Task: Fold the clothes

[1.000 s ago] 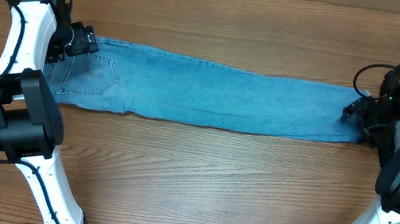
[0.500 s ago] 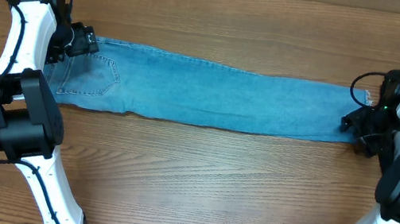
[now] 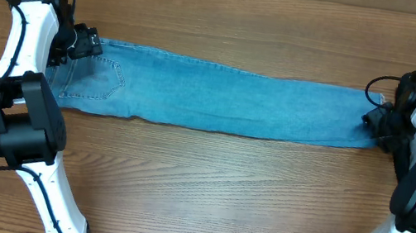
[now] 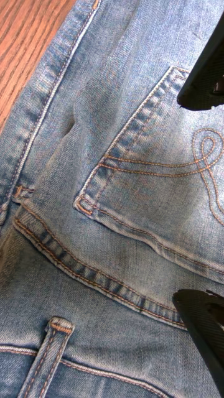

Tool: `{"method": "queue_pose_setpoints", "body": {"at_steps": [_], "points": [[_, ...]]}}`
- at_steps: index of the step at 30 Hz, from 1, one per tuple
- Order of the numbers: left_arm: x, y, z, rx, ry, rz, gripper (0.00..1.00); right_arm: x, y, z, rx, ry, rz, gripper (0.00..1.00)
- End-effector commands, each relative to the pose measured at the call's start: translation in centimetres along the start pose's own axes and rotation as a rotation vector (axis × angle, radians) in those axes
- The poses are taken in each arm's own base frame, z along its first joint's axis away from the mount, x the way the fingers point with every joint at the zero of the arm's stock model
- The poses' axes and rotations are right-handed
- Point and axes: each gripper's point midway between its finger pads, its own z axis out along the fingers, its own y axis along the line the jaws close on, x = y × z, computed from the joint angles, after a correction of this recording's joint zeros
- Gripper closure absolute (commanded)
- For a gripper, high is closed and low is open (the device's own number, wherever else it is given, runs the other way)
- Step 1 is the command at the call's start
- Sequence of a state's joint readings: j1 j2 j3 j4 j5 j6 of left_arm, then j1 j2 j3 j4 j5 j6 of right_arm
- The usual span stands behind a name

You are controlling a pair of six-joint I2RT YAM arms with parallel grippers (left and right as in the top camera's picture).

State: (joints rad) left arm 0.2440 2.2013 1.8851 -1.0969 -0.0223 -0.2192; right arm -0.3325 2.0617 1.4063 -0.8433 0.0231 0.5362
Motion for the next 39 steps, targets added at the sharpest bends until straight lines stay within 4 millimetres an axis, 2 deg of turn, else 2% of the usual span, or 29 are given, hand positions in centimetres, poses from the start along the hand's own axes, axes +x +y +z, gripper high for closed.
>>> {"method": "queue_pose_setpoints", "body": {"at_steps": [1, 5, 6, 8, 9, 15, 18, 23, 25, 29, 33, 39], "points": [[-0.2, 0.1, -0.1, -0.01, -0.006, -0.004, 0.05, 1.1, -0.2, 1.9, 0.002, 0.046, -0.015, 0.49], [-0.2, 0.1, -0.1, -0.01, -0.007, -0.004, 0.05, 0.5, 0.2, 0.9, -0.016, 0.02, -0.022, 0.59], [-0.2, 0.1, -0.1, -0.012, -0.007, -0.004, 0.06, 0.4, 0.3, 0.6, -0.02, 0.014, -0.023, 0.66], [-0.2, 0.1, -0.1, -0.012, -0.007, -0.004, 0.07, 0.2, 0.5, 0.1, -0.029, 0.001, -0.023, 0.89], [-0.2, 0.1, -0.1, -0.012, -0.007, -0.005, 0.07, 0.1, 0.6, -0.2, -0.034, -0.007, -0.036, 0.96], [-0.7, 0.2, -1.3, 0.001, -0.014, -0.043, 0.1, -1.7, 1.8, -3.2, -0.093, -0.11, -0.159, 0.96], [-1.2, -1.5, -3.3, 0.096, -0.019, -0.044, 0.14, -2.0, 2.7, -4.9, -0.144, -0.143, -0.207, 0.96], [-1.7, -4.2, -6.1, 0.251, -0.025, -0.034, 0.2, 0.1, 6.0, -8.5, -0.36, -0.094, -0.335, 0.96], [-1.4, -4.8, -6.7, 0.303, -0.002, -0.044, 0.2, 0.9, 8.2, -12.2, -0.487, -0.135, -0.467, 0.96], [-1.3, -3.2, -6.7, 0.308, 0.017, -0.085, 0.2, 2.8, 10.2, -16.5, -0.587, -0.186, -0.604, 0.96], [-1.0, -0.6, -6.6, 0.293, 0.046, -0.138, 0.21, 6.1, 13.5, -19.6, -0.709, -0.214, -0.744, 0.96], [-0.3, 3.9, -6.6, 0.274, 0.091, -0.236, 0.18, 13.4, 19.6, -22.1, -0.842, -0.2, -0.914, 0.96]]}}
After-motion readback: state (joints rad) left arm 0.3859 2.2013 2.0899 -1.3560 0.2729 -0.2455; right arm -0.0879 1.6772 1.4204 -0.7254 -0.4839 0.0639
